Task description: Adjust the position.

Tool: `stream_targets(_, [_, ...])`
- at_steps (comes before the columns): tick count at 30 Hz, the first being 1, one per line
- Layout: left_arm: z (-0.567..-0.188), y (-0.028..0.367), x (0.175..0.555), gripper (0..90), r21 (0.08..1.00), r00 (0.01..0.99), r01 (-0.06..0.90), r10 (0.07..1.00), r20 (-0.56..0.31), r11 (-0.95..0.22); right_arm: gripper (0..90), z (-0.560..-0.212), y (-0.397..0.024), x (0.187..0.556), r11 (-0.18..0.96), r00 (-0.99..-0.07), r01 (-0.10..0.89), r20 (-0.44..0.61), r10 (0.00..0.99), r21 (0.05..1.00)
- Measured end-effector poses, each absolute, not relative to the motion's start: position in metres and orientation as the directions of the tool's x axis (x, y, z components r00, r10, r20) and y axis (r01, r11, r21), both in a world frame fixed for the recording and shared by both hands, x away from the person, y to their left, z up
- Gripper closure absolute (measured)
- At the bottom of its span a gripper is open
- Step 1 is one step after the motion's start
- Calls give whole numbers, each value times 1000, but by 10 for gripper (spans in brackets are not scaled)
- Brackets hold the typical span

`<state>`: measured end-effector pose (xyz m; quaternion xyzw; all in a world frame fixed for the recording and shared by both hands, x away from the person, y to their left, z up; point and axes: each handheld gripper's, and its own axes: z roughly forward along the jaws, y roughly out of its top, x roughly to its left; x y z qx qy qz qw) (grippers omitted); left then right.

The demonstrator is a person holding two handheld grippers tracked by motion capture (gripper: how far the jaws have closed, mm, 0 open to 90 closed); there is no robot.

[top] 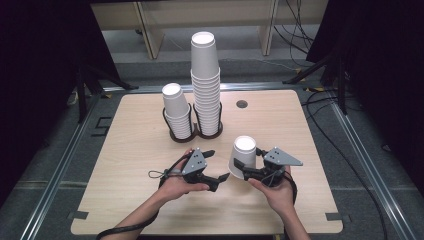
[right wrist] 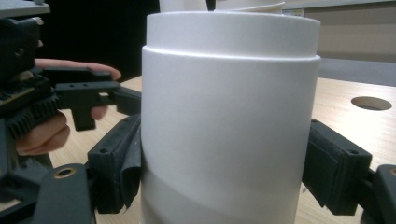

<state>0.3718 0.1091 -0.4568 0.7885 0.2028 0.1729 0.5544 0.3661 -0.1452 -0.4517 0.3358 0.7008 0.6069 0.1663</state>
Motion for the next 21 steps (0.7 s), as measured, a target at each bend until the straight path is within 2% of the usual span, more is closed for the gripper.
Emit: stream_targets(21, [-460,84,382,73,946,880,158,474,-4,-284,225,-448,-131,370,50,-740,246,154,655,968])
